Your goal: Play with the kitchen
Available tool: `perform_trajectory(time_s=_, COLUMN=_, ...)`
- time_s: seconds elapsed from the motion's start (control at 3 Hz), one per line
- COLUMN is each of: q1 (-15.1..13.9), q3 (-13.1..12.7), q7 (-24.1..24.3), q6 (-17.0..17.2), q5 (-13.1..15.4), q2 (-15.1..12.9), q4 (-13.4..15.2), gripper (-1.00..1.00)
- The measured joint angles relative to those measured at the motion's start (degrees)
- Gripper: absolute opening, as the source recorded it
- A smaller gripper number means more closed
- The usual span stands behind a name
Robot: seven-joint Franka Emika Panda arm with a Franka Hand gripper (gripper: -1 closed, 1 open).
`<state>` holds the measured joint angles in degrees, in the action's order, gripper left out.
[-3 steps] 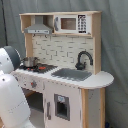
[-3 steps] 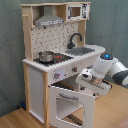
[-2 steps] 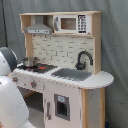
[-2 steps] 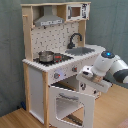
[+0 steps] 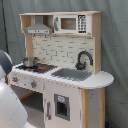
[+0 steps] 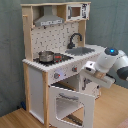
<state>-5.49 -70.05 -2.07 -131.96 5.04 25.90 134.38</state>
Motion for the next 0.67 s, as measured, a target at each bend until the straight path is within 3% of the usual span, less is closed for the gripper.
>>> perform_trajectory(time_s=0.67, q1=6.4, q3=5.9, q7=-0.9, q6=10.1, q5=0.3, q2=7.3, q4=-0.6, gripper=1.00)
